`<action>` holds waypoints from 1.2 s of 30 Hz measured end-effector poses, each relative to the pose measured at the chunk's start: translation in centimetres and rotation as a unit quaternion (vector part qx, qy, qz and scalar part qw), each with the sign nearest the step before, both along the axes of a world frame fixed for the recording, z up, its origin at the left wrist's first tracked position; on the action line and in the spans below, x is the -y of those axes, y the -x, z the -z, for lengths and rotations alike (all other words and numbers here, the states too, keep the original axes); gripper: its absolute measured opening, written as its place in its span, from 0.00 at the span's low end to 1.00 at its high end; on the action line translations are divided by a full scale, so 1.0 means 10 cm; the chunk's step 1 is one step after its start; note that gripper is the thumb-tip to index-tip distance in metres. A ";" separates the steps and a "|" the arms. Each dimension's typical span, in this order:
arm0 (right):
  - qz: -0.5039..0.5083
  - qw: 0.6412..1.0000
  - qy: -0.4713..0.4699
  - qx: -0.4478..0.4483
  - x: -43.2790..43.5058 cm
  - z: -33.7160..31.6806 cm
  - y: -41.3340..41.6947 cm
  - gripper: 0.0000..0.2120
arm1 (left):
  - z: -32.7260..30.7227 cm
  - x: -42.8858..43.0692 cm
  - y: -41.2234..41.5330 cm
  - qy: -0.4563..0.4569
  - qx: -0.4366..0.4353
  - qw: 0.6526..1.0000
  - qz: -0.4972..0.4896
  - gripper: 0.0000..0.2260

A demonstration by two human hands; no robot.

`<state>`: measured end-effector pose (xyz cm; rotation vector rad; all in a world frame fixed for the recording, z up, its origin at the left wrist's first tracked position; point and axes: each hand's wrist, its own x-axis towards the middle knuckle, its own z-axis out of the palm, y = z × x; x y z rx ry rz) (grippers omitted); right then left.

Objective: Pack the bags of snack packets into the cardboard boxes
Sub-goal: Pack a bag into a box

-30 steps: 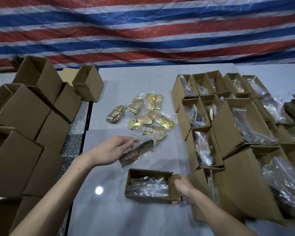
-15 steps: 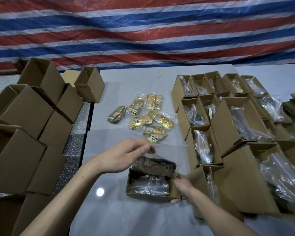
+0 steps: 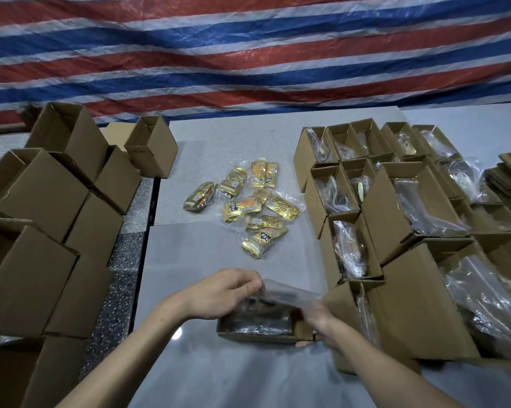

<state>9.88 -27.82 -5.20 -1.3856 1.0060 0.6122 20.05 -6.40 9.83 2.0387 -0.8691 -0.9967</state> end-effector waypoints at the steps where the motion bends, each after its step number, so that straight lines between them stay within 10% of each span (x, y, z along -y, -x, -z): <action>1: -0.002 1.000 -0.001 -0.004 0.01 0.00 0.00 0.08 | 0.07 0.00 0.02 -0.005 0.002 1.000 0.006 0.12; 18: -0.006 1.000 -0.003 0.001 0.05 0.11 -0.03 0.07 | 0.73 0.15 -0.02 -0.089 -0.024 0.995 -0.037 0.13; 25: -0.005 1.000 0.000 -0.020 0.05 0.14 -0.06 0.15 | 1.18 0.19 0.16 -0.285 0.058 0.957 0.015 0.14; 32: 0.007 0.999 -0.001 -0.034 0.08 0.19 -0.07 0.19 | 1.15 0.33 0.38 -0.272 0.336 0.901 -0.020 0.19; 36: 0.006 0.999 -0.001 -0.034 0.07 0.20 -0.07 0.19 | 1.15 0.32 0.46 -0.226 0.346 0.909 -0.054 0.08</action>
